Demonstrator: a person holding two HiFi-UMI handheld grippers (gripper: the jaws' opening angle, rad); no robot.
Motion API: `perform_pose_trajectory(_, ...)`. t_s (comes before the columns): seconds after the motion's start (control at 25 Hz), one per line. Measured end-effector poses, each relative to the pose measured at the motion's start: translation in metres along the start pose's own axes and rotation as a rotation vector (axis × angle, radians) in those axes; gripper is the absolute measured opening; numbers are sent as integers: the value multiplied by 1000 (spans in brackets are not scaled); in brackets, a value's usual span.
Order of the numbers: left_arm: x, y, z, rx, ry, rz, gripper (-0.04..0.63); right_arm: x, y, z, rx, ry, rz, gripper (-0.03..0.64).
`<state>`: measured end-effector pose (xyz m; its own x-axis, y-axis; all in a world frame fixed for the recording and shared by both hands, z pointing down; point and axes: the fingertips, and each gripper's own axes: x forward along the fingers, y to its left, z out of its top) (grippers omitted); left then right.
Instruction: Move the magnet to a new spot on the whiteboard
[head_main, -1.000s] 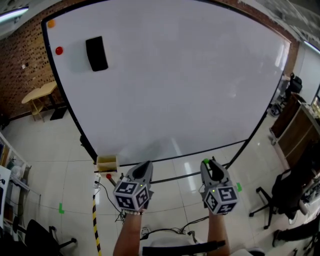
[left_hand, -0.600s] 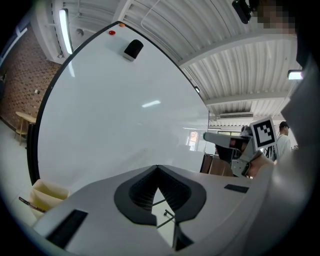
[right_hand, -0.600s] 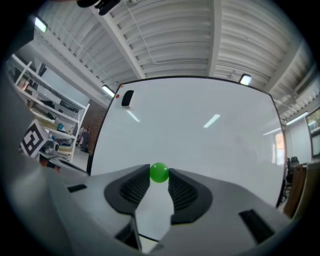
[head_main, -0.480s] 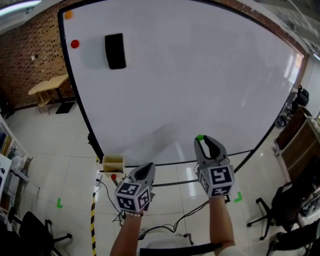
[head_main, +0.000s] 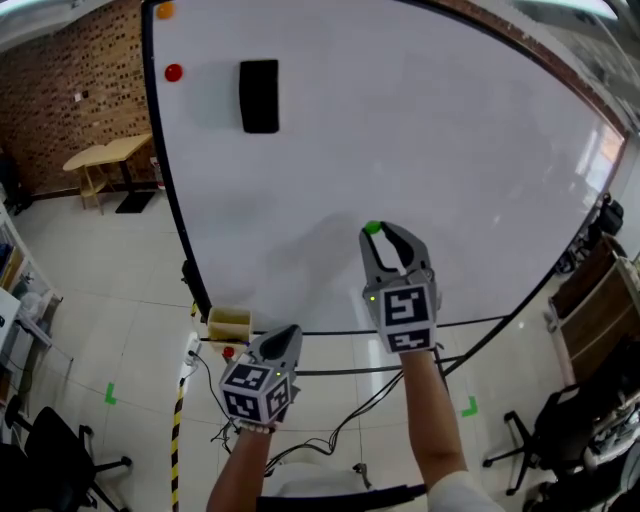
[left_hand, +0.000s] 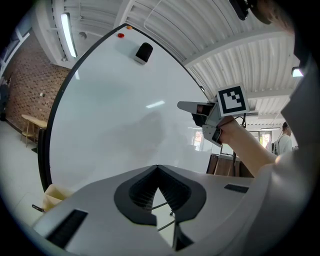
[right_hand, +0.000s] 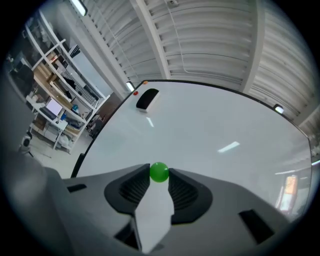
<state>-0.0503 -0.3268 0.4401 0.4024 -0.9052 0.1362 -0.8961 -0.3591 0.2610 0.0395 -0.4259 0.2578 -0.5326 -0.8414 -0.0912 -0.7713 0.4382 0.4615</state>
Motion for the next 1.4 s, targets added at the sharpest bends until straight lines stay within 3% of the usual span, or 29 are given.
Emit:
perform_pose_trajectory(0.16, -2, 8, 3, -2, -9, 8, -9, 23, 4, -2, -63, 25, -13, 138)
perform_pose_trajectory(0.6, -5, 17, 3, -15, -14, 11, -9, 67, 14, -22, -107, 80, -15, 138)
perform_pose_trajectory(1.2, -8, 24, 3, -34, -16, 12, -9, 77, 13, -28, -166, 125, -44, 147)
perform_pose_trajectory(1.24, -8, 23, 3, -33, -15, 7, -9, 75, 13, -28, -173, 127, -48, 150)
perform_pose_trajectory(1.32, -7, 22, 4, -28, -12, -4, -9, 65, 13, -21, -170, 104, -58, 224)
perform_pose_trajectory(1.4, -7, 25, 4, -22, -7, -12, -9, 47, 13, -11, -115, 57, -53, 222)
